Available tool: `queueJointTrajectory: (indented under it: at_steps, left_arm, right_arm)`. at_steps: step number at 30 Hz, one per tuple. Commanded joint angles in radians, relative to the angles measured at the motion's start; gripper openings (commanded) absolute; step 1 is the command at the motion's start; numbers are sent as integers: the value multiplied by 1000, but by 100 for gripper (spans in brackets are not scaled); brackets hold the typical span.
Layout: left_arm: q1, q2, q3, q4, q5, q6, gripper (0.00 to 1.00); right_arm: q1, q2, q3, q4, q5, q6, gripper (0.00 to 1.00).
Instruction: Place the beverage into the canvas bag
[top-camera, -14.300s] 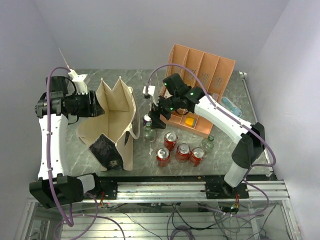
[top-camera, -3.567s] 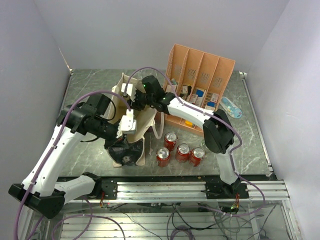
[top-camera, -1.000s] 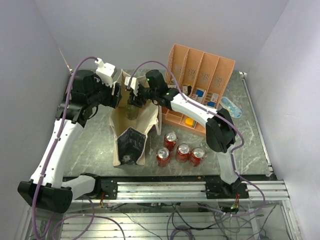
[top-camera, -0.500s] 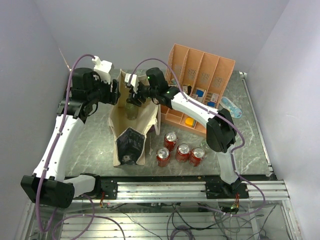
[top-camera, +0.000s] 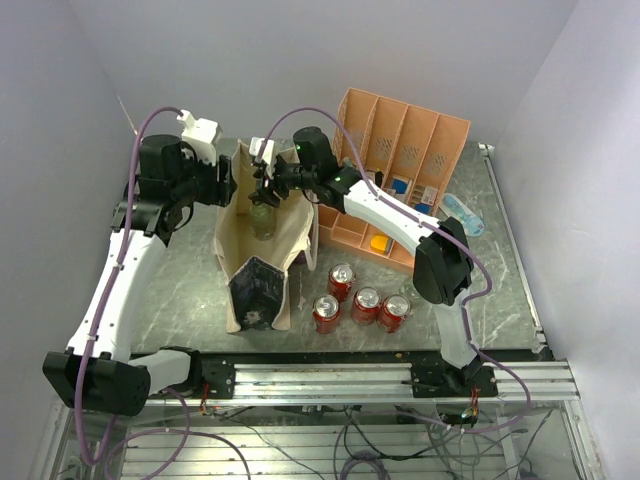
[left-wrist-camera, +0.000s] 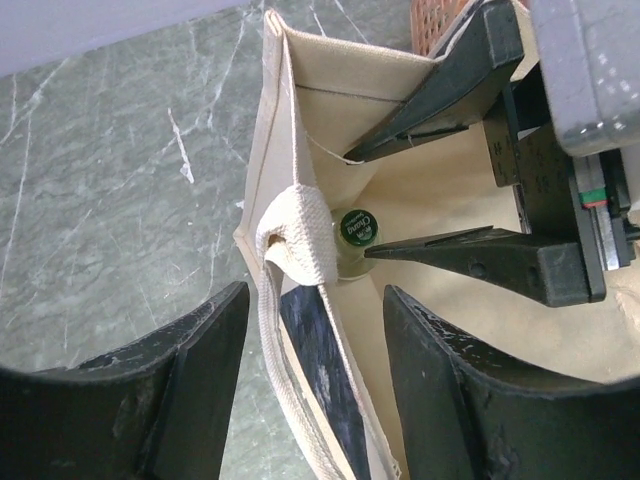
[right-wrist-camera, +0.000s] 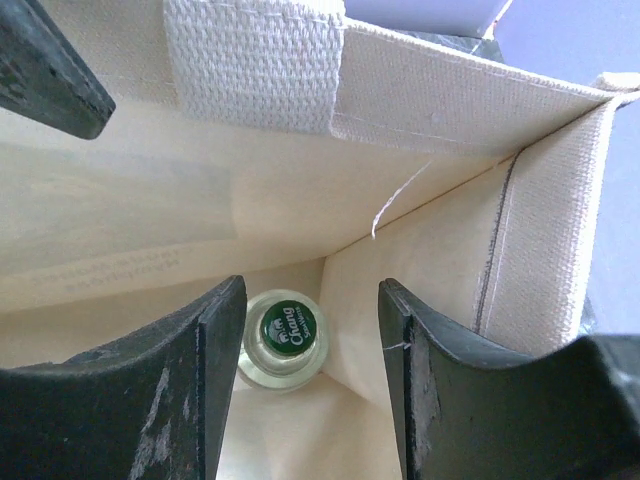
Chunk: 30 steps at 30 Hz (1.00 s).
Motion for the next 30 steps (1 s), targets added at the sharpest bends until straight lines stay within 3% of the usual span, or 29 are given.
queueJointTrajectory:
  at_steps: [1, 17, 24, 30]
  left_arm:
    - [12, -25, -30, 25, 21, -14, 64]
    - [18, -108, -84, -23, -168, 2, 21]
    - [18, -89, -45, -128, -180, 12, 18]
    - [18, -80, 16, -180, -88, 54, 39]
  right_arm:
    - [-5, 2, 30, -8, -8, 14, 55]
    - [25, -106, 127, -94, 43, 41, 57]
    - [36, -265, 63, -158, 121, 57, 59]
    - [33, -471, -118, -290, 279, 79, 64]
